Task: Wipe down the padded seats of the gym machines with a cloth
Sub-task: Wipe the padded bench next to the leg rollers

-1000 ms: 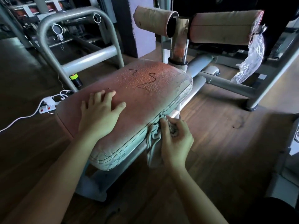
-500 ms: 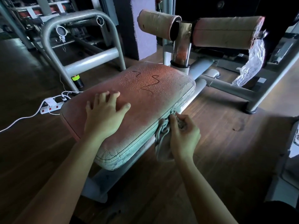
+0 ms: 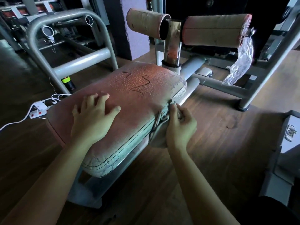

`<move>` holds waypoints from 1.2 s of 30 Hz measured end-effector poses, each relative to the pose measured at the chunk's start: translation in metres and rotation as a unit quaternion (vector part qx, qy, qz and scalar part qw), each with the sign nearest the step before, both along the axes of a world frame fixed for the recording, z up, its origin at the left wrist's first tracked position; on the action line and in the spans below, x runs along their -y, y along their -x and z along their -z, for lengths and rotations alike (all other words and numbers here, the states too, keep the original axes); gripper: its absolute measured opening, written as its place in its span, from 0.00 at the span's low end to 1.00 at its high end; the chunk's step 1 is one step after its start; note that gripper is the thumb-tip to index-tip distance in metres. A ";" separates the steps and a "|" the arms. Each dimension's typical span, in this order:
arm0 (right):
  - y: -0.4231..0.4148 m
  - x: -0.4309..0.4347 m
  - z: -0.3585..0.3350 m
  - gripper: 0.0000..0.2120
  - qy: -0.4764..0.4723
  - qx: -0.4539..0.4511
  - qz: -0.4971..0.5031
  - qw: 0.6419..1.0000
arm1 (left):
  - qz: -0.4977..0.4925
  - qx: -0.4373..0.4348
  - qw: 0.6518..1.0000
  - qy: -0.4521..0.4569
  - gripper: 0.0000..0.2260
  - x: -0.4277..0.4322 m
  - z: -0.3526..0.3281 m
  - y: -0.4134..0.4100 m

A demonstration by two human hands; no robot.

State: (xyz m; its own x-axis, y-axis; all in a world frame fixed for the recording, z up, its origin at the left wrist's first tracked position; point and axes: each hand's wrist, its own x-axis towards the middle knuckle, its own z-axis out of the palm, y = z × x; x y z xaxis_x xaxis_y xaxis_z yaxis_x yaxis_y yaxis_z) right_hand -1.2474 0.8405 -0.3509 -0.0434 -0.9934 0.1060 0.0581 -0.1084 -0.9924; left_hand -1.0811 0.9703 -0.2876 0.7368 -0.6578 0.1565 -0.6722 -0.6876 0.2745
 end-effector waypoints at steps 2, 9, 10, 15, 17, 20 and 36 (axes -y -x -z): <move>0.005 -0.024 0.006 0.06 0.018 0.001 -0.030 0.999 | -0.002 0.002 1.000 0.000 0.27 0.000 0.001 0.000; -0.008 0.020 -0.001 0.08 -0.020 -0.001 0.040 0.999 | -0.002 0.002 1.000 0.000 0.27 0.001 -0.001 0.002; -0.006 0.012 0.000 0.09 -0.013 -0.007 0.032 0.999 | -0.001 0.002 1.000 -0.003 0.27 0.001 -0.001 0.002; 0.004 0.004 0.002 0.06 0.024 -0.038 -0.018 0.999 | -0.001 -0.002 1.000 -0.007 0.28 0.000 -0.001 0.002; -0.001 0.026 -0.006 0.06 0.001 -0.041 0.015 0.999 | 0.001 -0.002 1.000 -0.006 0.28 0.000 -0.002 0.002; -0.005 0.028 -0.008 0.07 0.000 -0.033 0.028 0.999 | 0.003 -0.001 1.000 -0.003 0.28 0.000 -0.002 0.002; -0.013 0.083 -0.010 0.11 -0.017 -0.062 0.067 0.996 | 0.005 -0.006 1.000 0.002 0.28 -0.001 -0.001 0.001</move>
